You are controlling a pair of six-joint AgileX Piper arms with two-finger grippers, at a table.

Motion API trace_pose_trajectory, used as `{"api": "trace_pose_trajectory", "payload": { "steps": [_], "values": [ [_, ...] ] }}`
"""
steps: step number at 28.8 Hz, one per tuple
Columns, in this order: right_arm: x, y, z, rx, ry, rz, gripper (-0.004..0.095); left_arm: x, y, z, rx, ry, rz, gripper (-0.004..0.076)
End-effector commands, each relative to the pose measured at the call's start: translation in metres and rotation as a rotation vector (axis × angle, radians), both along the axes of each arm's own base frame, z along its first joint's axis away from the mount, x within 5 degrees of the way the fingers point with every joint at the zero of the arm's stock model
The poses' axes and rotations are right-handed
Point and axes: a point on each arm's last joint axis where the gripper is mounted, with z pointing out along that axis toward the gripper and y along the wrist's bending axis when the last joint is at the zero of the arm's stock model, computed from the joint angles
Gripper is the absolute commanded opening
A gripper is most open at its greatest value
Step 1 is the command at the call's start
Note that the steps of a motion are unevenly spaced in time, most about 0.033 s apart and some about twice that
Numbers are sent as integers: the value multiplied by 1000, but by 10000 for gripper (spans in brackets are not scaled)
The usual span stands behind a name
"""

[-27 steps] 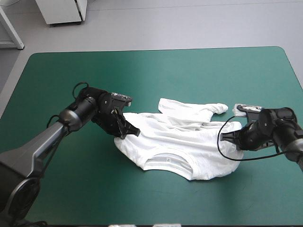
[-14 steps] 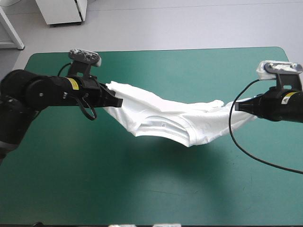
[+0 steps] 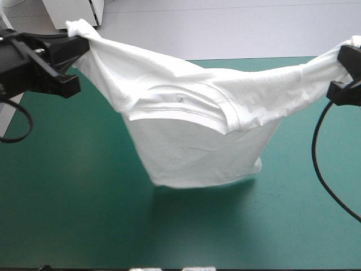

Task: Fold the cloth

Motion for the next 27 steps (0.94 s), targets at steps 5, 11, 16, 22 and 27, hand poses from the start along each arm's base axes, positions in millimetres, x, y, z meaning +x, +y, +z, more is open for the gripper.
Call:
{"api": "trace_pose_trajectory", "payload": {
  "steps": [5, 11, 16, 22, 27],
  "values": [
    [-59, 0, 35, 49, -227, 74, -14, -71, 23, 45, -165, -274, -112, -10],
    [-76, -1, 43, 83, -283, 79, -13, -89, 33, 52, -177, -352, -99, -10],
    [-56, 1, 39, 86, -225, 72, -13, -67, 28, 43, -99, -279, -48, -10],
    [19, 8, 8, 70, 9, 56, -13, 11, 4, 7, 36, -33, 91, -10],
    [115, 16, -58, 32, 289, 37, -13, 113, -33, -70, 265, 233, 187, -10]
  ]
}}
